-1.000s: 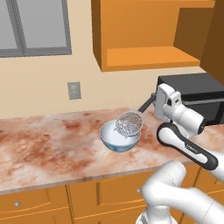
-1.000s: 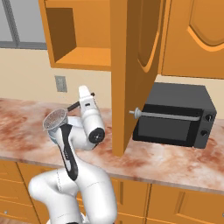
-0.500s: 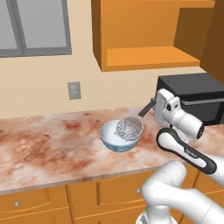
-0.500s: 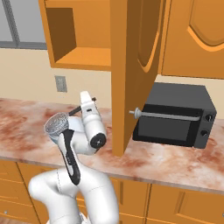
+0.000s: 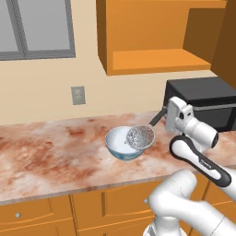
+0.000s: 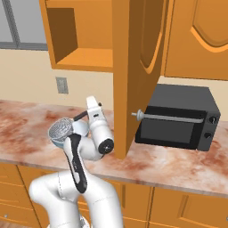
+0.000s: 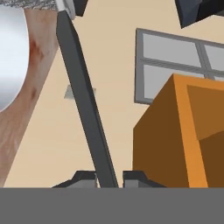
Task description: Open the cabinet and setup a tea strainer by placing it in the bowl upright.
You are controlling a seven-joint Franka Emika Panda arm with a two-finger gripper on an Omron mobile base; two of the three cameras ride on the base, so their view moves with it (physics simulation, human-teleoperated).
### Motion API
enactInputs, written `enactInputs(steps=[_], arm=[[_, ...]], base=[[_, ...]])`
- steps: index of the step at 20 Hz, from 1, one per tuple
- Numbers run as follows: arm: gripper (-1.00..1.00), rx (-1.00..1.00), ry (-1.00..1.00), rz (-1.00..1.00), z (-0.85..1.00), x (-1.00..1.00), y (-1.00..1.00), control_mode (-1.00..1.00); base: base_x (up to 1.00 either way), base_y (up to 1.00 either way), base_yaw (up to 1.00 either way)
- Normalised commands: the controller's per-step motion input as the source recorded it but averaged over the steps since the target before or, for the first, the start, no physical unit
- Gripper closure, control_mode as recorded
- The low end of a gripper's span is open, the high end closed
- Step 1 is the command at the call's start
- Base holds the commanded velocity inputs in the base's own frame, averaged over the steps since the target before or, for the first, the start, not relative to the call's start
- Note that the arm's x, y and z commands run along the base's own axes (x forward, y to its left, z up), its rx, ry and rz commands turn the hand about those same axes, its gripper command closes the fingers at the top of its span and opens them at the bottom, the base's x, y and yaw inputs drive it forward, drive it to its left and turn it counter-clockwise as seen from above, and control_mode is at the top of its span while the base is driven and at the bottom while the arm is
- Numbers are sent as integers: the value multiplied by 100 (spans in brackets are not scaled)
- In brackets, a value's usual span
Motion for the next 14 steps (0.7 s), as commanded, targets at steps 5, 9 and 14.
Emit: enactInputs(steps=[5,9,14], arm=[[100,11,0,0,-19,1,14,-100],[100,15,0,0,-16,0,16,-100],[100,20,0,0,-21,0,19,-100]], base=[[0,0,0],[0,0,0],[0,0,0]])
